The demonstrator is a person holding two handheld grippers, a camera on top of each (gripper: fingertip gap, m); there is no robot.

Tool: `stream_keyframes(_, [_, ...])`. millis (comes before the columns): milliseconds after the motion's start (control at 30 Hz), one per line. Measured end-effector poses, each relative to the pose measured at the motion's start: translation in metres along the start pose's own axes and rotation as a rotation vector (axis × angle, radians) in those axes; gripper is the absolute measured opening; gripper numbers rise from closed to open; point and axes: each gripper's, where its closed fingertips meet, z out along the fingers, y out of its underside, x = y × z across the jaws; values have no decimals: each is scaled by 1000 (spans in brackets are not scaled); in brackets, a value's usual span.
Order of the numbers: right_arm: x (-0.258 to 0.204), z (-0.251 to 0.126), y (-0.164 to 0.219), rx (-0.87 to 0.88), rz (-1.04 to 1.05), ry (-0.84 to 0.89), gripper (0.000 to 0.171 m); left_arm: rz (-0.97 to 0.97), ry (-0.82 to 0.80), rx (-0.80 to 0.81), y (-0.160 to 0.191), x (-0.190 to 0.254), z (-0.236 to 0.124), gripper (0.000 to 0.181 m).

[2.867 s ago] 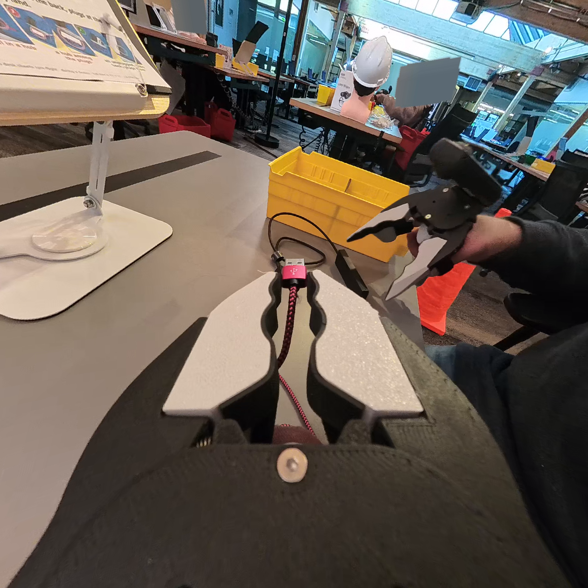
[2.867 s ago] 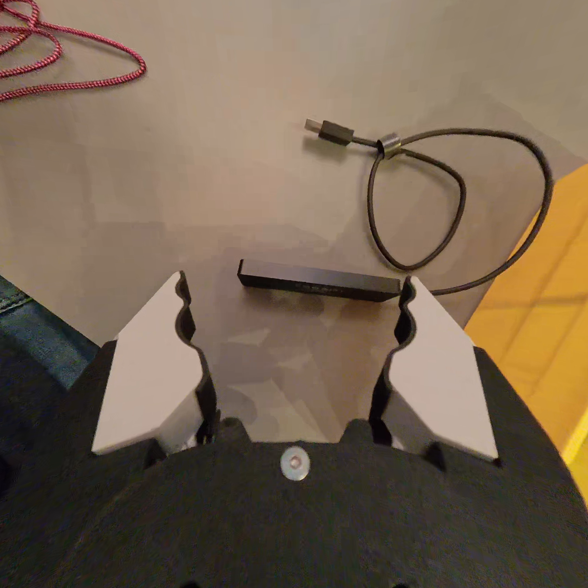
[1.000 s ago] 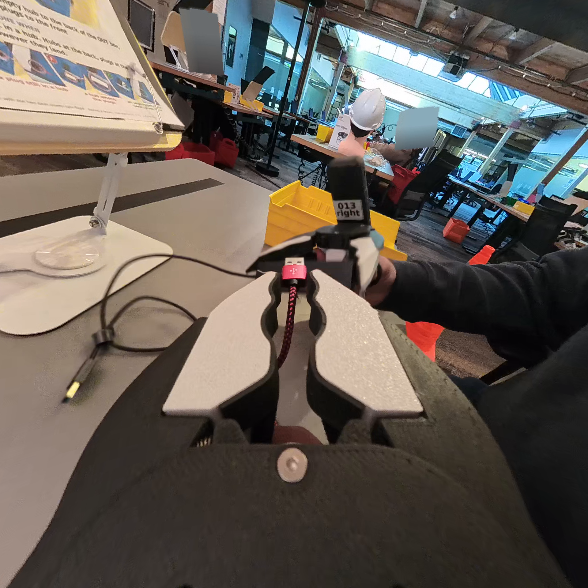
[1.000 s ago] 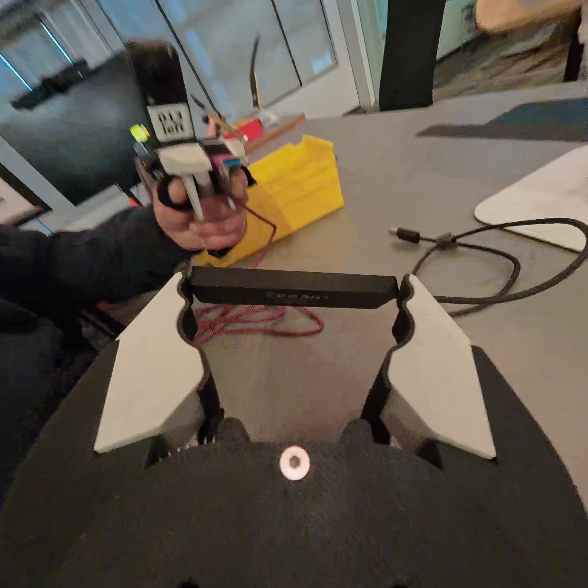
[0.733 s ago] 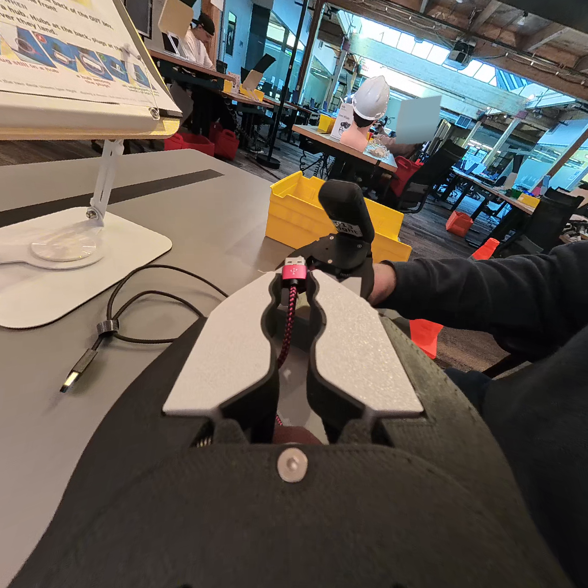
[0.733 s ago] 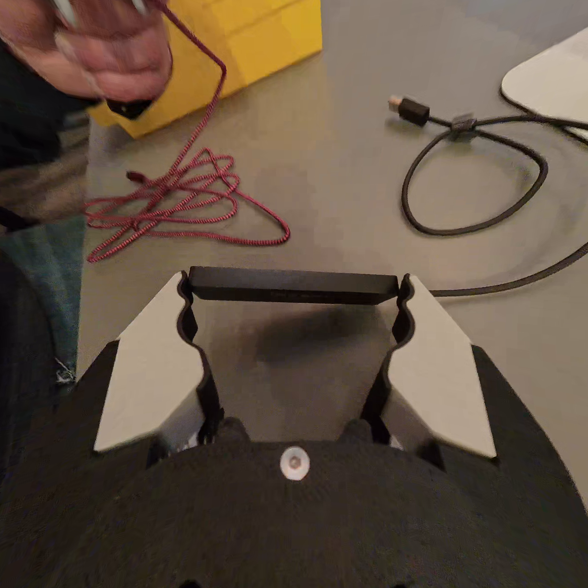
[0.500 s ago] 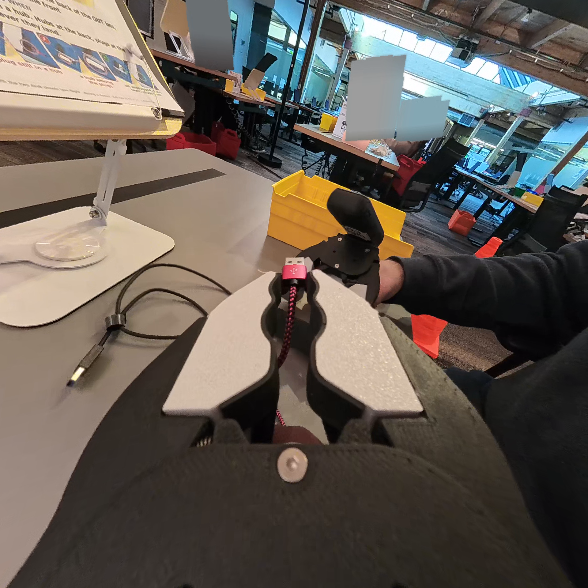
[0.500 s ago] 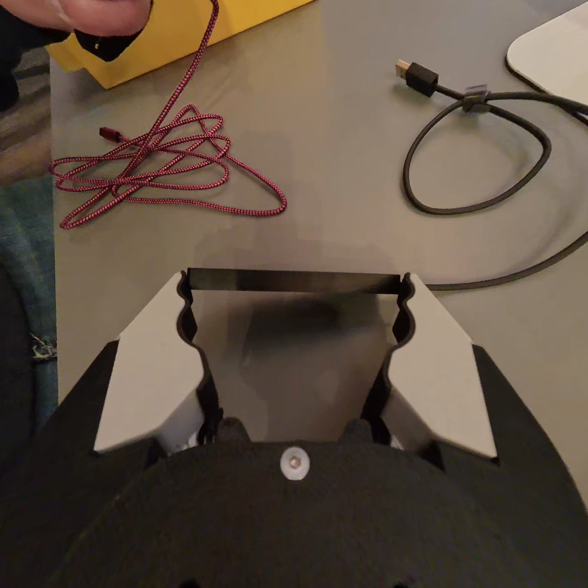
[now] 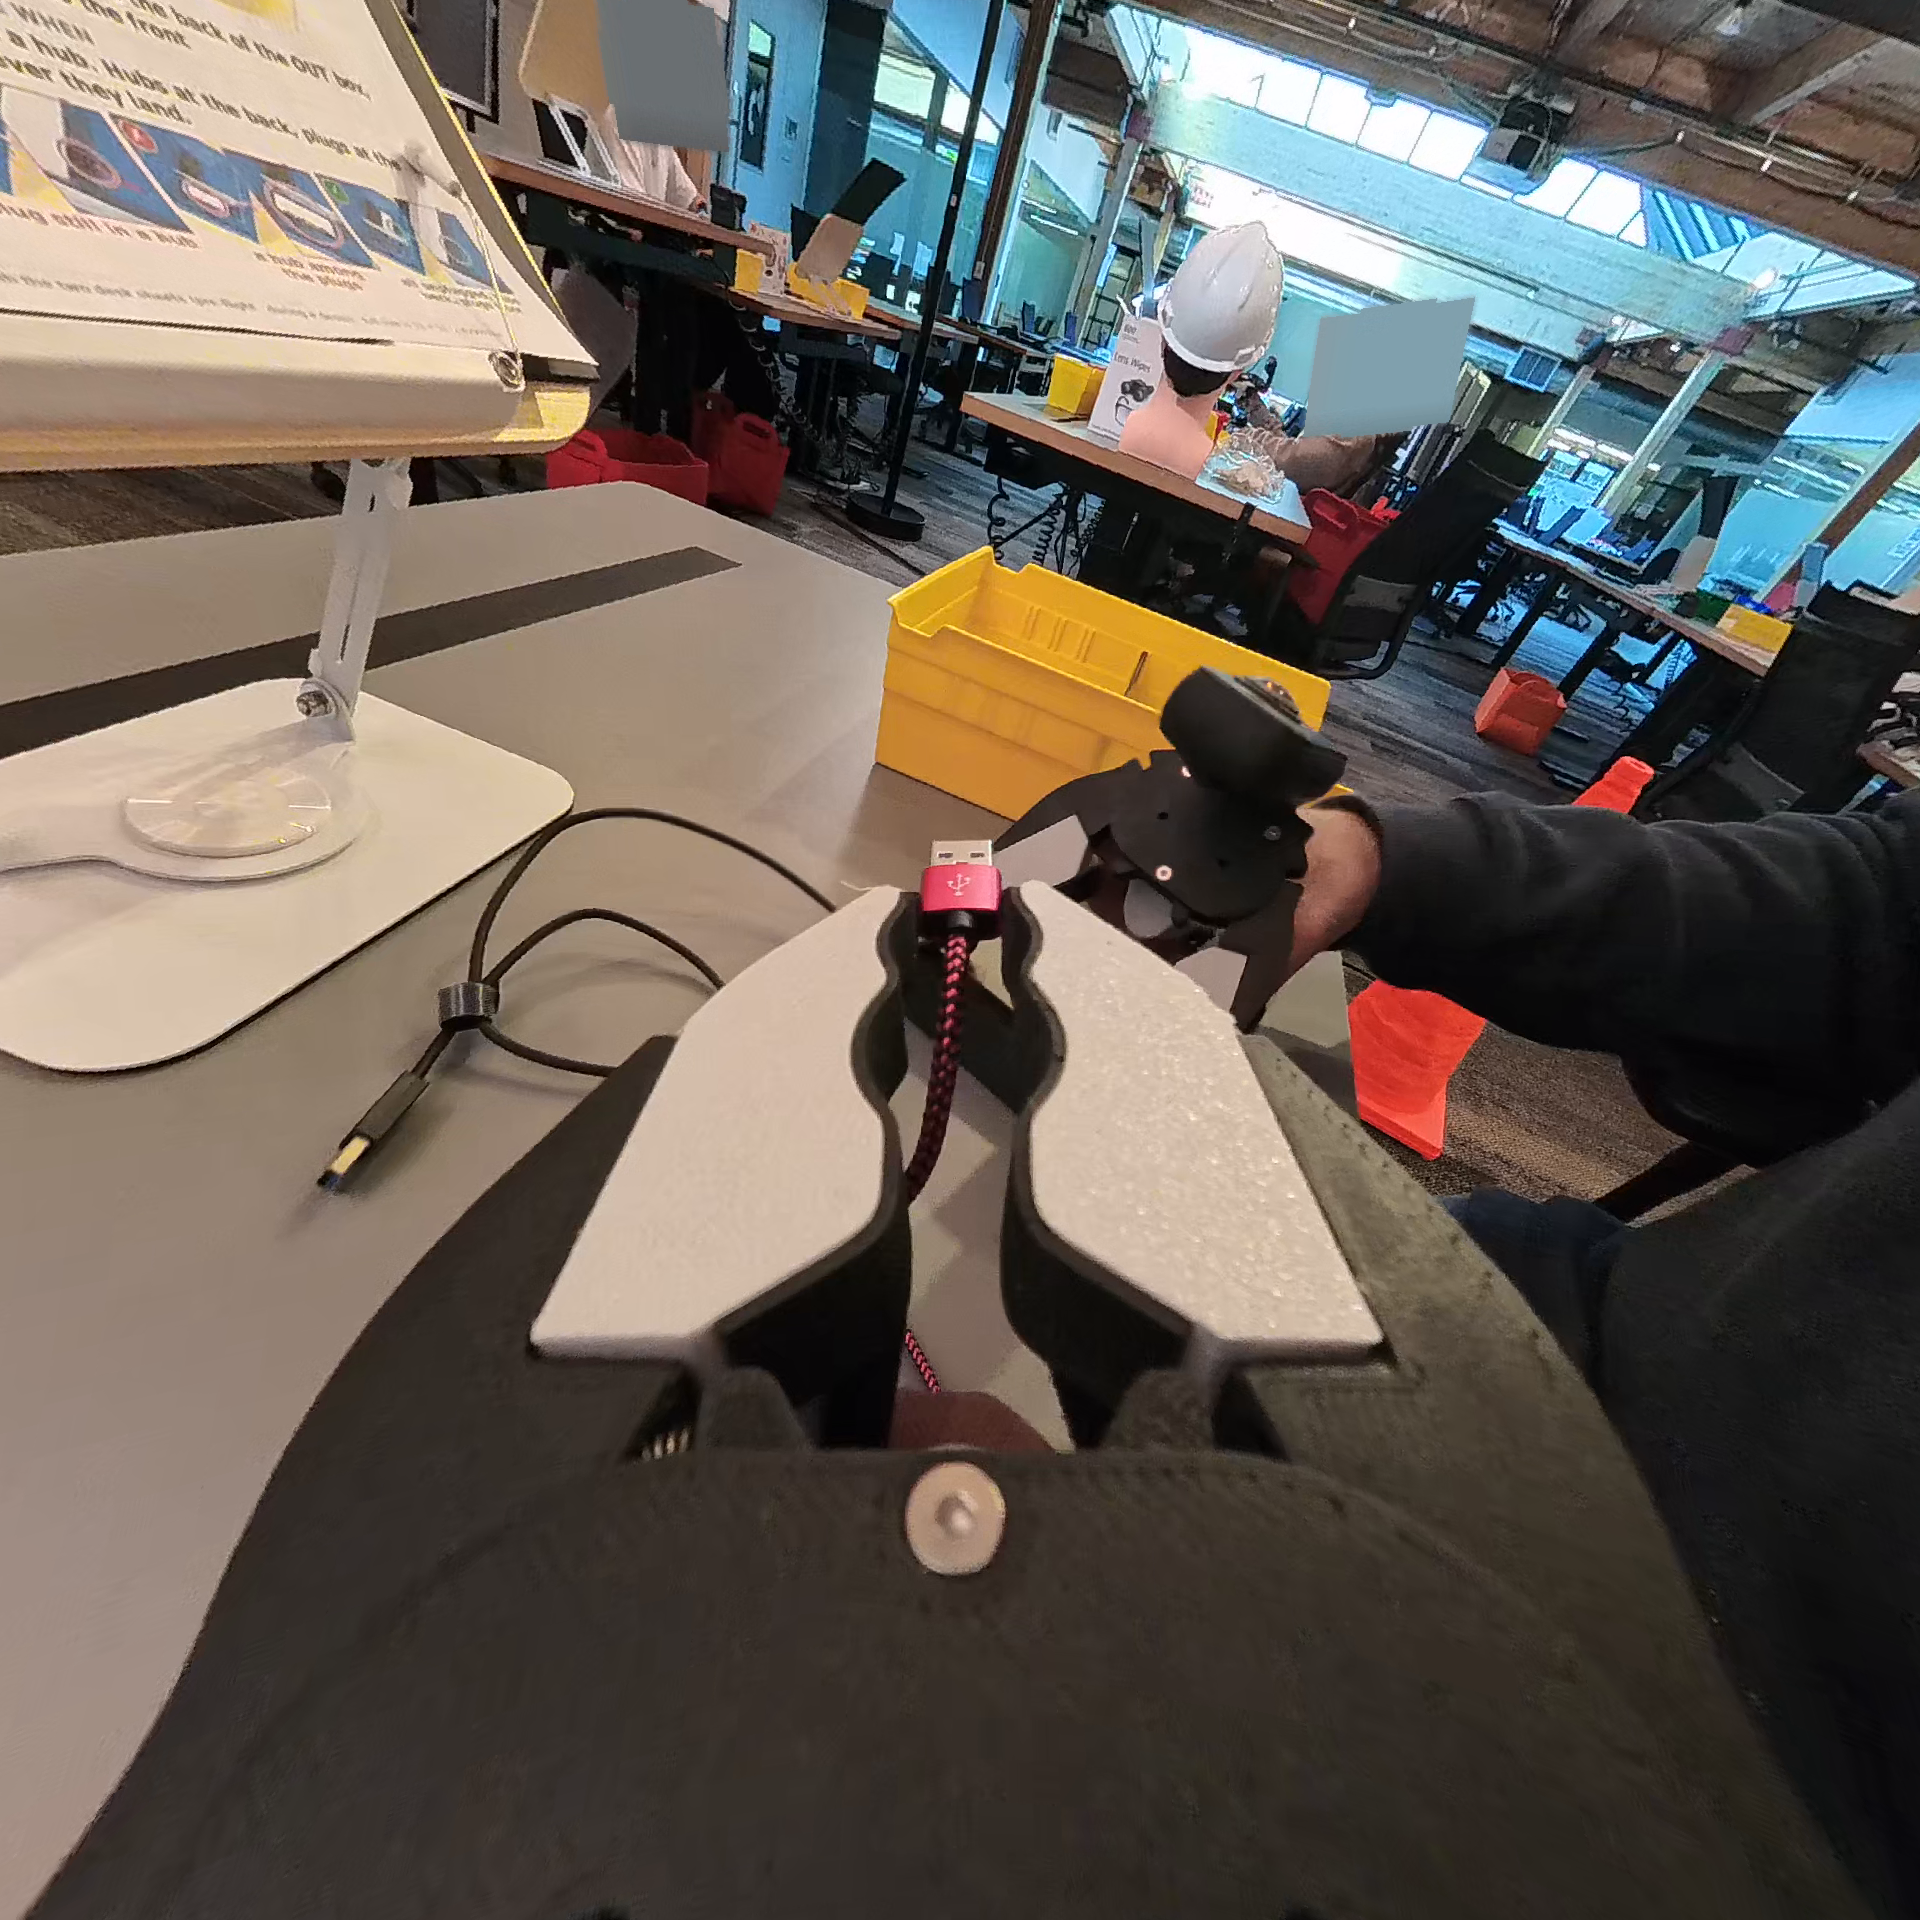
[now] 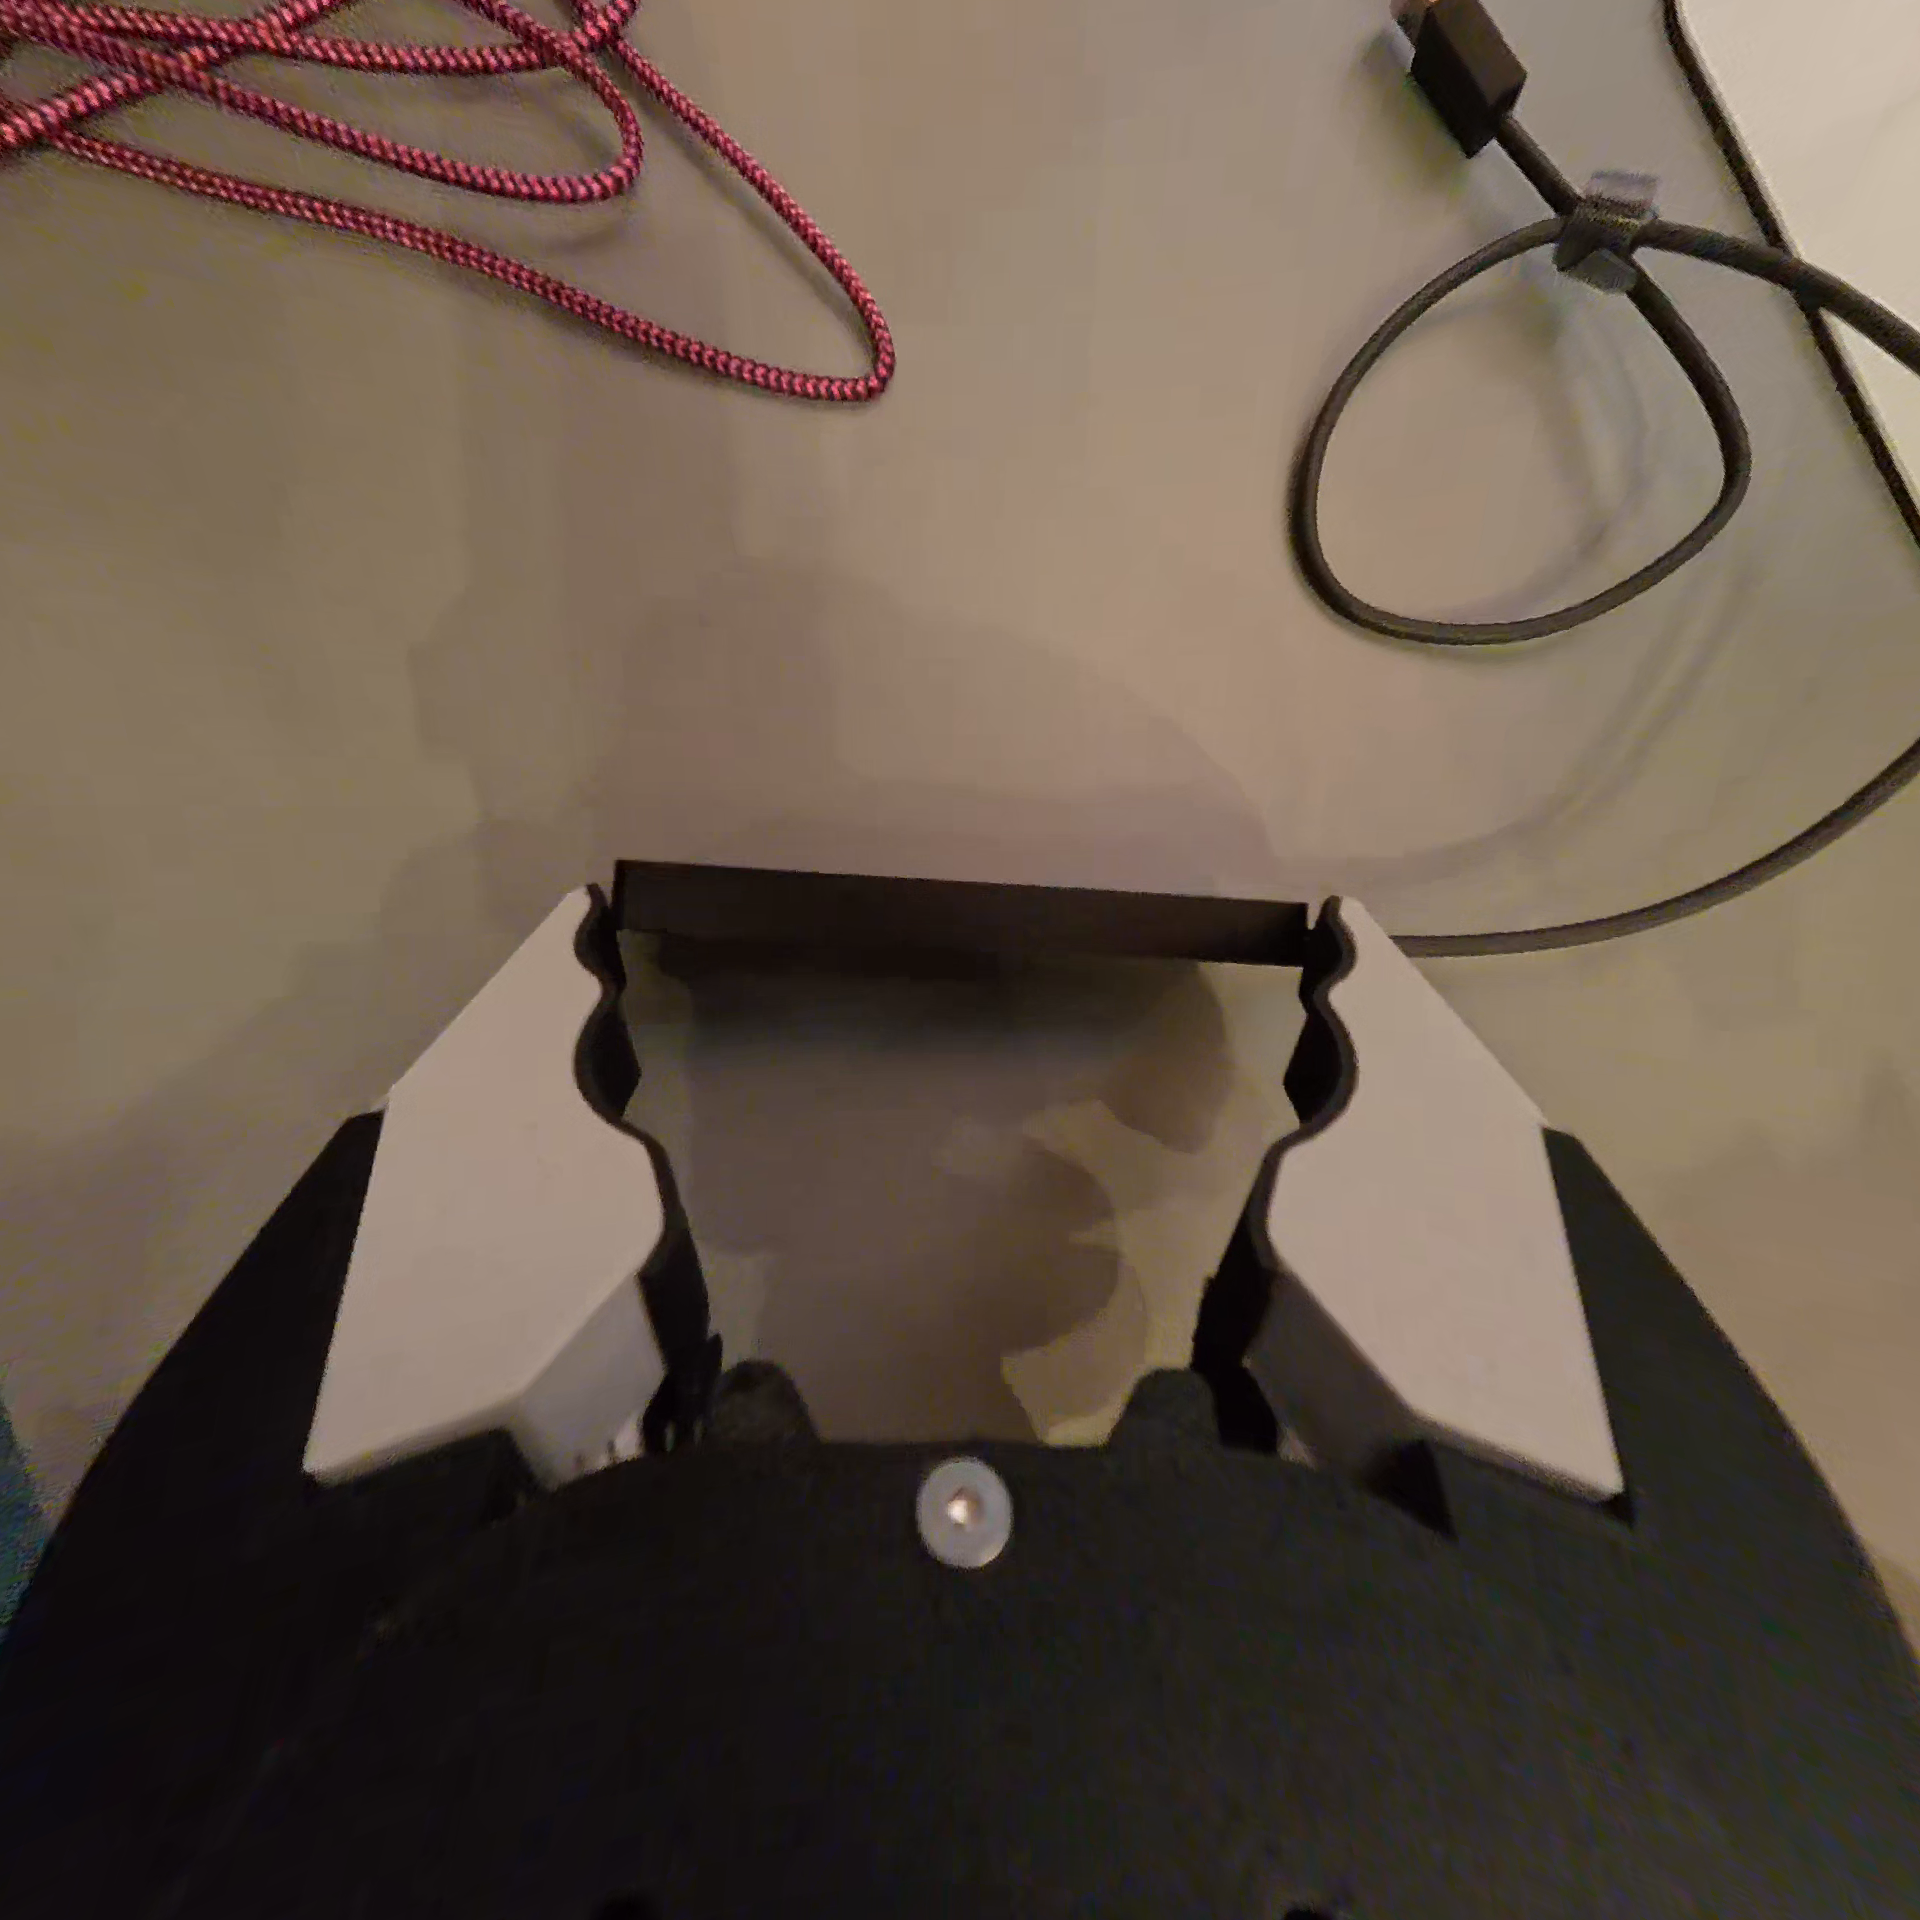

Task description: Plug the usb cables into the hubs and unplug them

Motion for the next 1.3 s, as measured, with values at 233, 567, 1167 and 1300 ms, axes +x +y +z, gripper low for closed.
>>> stream_keyframes(233, [-1,-7,14,-20,35,7,137,3,2,-2,0,1,0,15])
stream_keyframes(567, [-4,-34,1,-25,83,28,133,6,4,-7,1,2,2,15])
stream_keyframes(1167, [2,-21,19,-542,163,15,118,4,22,-15,2,5,3,15])
stream_keyframes(1300, [3,-21,19,-554,165,18,117,5,20,-9,0,4,1,15])
